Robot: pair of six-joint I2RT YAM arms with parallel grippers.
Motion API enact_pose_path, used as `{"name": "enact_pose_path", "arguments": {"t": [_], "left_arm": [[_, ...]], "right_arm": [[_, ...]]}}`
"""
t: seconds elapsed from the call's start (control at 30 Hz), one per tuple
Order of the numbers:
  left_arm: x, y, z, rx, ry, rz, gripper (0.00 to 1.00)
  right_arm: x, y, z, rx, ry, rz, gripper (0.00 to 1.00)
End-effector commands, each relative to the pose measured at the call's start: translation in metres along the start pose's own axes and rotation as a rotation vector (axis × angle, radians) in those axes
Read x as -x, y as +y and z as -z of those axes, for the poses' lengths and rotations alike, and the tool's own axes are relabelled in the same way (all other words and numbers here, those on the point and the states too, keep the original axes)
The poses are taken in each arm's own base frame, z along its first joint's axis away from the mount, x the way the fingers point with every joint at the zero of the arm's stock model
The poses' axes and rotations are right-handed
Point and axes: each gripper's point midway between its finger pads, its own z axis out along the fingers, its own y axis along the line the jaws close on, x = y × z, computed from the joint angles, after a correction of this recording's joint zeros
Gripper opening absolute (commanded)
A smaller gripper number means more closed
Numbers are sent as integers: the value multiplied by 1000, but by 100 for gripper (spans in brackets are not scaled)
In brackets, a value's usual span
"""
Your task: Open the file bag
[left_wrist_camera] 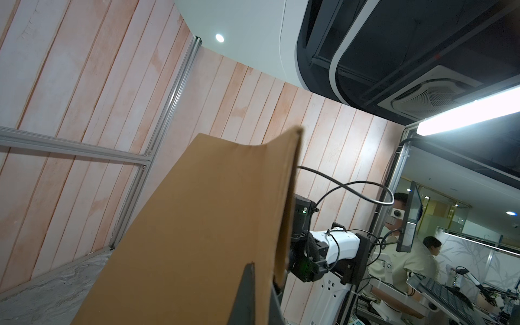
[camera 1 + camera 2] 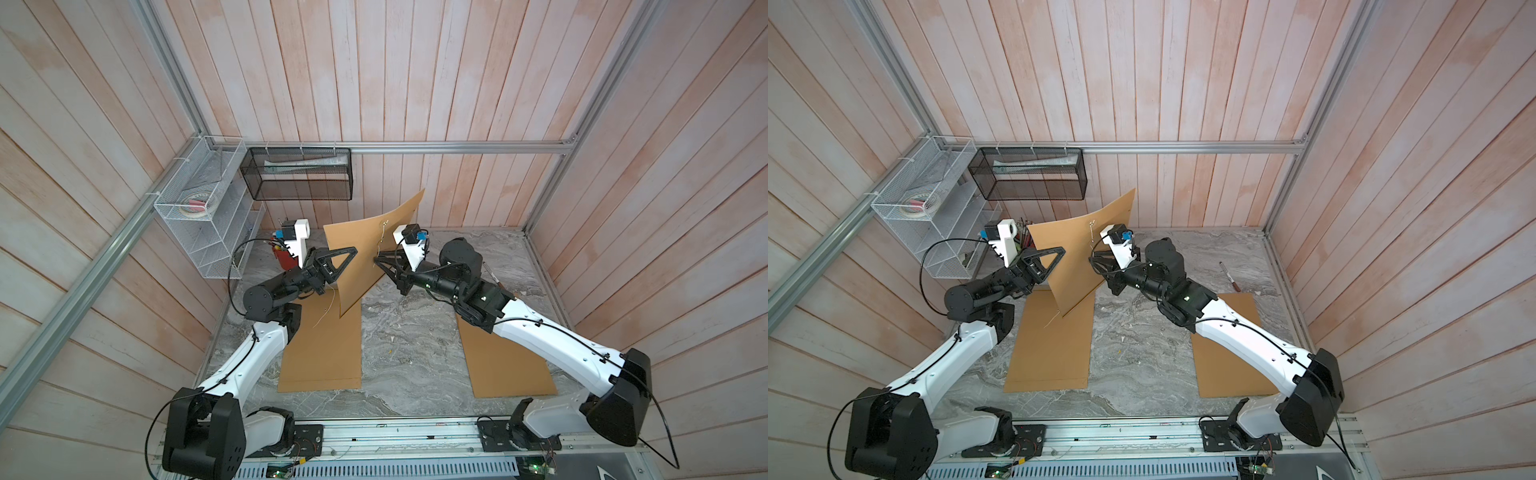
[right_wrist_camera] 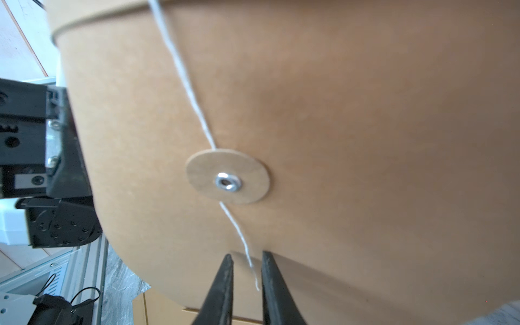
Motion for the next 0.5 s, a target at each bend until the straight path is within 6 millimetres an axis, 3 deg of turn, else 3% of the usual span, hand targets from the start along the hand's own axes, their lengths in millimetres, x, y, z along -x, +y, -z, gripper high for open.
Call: {"name": "enact_pose_path", "arguments": {"t": [0.0, 0.17, 0.47], "left_arm": [[4, -8, -1, -26, 0, -26, 0], [4, -7, -1, -25, 0, -29, 0], [8, -5, -2, -20, -19, -49, 0]], "right_arm": [[21, -4, -3, -13, -63, 6, 14], [21, -5, -3, -18, -63, 3, 1], [18, -5, 8, -35, -53, -25, 0]]}}
